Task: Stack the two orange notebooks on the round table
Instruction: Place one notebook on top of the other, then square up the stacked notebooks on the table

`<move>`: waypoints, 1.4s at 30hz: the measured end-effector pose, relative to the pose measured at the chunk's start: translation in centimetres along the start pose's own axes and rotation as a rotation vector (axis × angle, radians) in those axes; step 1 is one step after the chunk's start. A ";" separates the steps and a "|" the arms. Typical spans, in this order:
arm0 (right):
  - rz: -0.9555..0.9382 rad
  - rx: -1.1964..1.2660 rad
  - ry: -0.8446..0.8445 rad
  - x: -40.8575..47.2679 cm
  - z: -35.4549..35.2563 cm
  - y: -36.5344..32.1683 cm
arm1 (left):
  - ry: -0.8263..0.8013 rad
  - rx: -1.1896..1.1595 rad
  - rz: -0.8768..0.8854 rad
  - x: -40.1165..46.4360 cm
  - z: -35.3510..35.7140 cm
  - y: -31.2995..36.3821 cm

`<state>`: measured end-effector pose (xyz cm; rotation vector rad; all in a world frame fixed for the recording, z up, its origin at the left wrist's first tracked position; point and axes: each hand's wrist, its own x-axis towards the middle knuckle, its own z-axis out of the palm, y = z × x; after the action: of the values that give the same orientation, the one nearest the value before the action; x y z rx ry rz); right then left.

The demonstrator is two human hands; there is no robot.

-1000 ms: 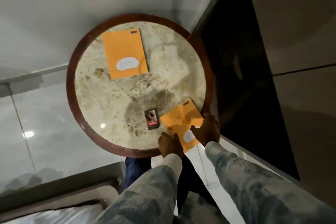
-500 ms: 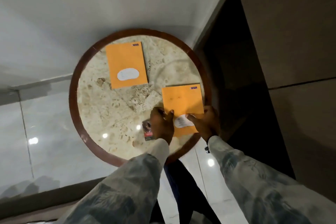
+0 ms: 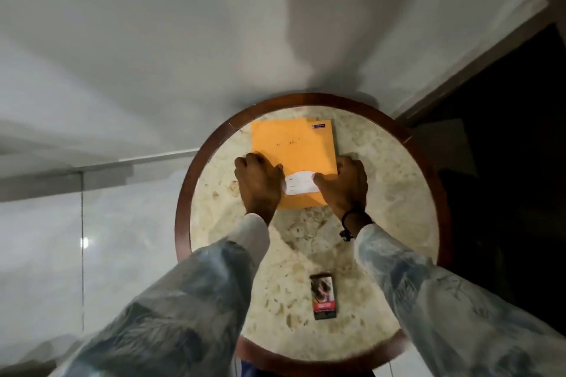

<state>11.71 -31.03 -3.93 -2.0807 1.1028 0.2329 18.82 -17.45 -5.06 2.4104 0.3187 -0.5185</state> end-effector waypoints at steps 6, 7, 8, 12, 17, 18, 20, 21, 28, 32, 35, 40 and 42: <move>-0.052 -0.059 0.005 0.0 1.2 -1.5 | 0.123 -0.009 -0.090 0.2 -0.1 1.3; -0.050 -0.071 0.005 0.0 1.3 -1.6 | 0.131 -0.012 -0.112 0.3 -0.2 1.6; -0.044 -0.085 0.008 0.0 1.4 -1.8 | 0.116 -0.004 -0.126 0.5 -0.3 1.7; -0.047 -0.149 -0.009 0.2 1.7 -2.6 | -0.032 0.074 -0.152 2.4 -1.1 0.9; 0.041 -0.075 -0.041 2.3 1.2 -3.4 | -0.258 -0.180 -0.132 4.9 -2.8 -0.3; 0.061 -0.017 -0.053 3.0 0.9 -3.5 | -0.292 -0.224 -0.083 4.9 -3.0 -0.3; 0.092 0.147 -0.093 3.8 0.2 -3.9 | -0.289 -0.222 0.098 4.5 -3.6 -0.5; 0.089 0.229 -0.114 4.0 -0.1 -4.3 | -0.259 -0.212 0.200 4.3 -3.7 -0.6; -0.346 0.362 0.228 -1.1 -0.3 -4.1 | 0.030 -0.329 0.523 0.2 -3.8 -1.8; -0.312 0.277 0.249 -3.1 1.0 -3.0 | -0.074 -0.345 0.424 -1.3 -3.1 -1.9; -0.282 0.274 0.235 -2.5 0.4 -3.4 | -0.073 -0.321 0.454 -0.6 -2.9 -1.9; -0.154 0.158 0.103 -0.4 -0.3 -4.2 | -0.038 -0.275 0.183 0.6 -2.4 -1.9; -0.111 0.104 0.050 0.5 0.1 -4.4 | -0.070 -0.248 0.044 1.4 -2.0 -1.5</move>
<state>15.37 -29.77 -1.88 -2.0564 1.0033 0.0686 20.11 -14.88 -5.04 2.1499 0.2821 -0.5103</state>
